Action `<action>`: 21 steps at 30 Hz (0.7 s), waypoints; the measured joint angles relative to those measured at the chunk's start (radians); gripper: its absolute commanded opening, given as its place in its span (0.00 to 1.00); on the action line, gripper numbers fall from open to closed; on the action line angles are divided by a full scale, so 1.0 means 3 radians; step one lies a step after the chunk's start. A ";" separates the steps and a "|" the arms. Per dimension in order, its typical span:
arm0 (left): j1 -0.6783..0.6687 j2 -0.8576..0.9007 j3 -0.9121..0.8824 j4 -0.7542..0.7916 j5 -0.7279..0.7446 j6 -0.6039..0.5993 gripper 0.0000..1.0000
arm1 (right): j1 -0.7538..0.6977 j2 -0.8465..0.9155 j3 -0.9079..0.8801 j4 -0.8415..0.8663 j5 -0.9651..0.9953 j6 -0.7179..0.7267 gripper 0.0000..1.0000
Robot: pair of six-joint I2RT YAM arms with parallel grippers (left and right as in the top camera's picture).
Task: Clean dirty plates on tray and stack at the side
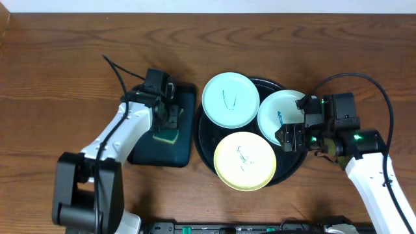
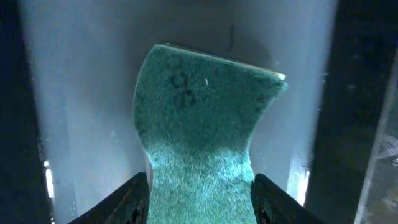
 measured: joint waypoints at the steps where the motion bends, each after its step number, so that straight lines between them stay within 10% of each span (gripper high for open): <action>1: 0.0000 0.0039 0.0000 0.0013 -0.0004 0.0001 0.52 | 0.0000 0.0000 0.0000 0.0000 0.0000 0.0000 0.77; 7: 0.0000 0.0254 0.0003 0.0057 -0.0011 0.0014 0.33 | 0.0000 0.0000 0.0000 -0.0001 0.0001 0.0011 0.76; 10: 0.0000 0.0291 0.0027 0.0052 -0.0011 0.0011 0.08 | 0.0000 0.0000 0.0000 -0.0010 0.0001 0.0010 0.76; 21: 0.0000 0.0104 0.0048 -0.0142 -0.0010 0.0013 0.08 | 0.0006 0.0103 0.0000 -0.0102 0.0003 0.0013 0.69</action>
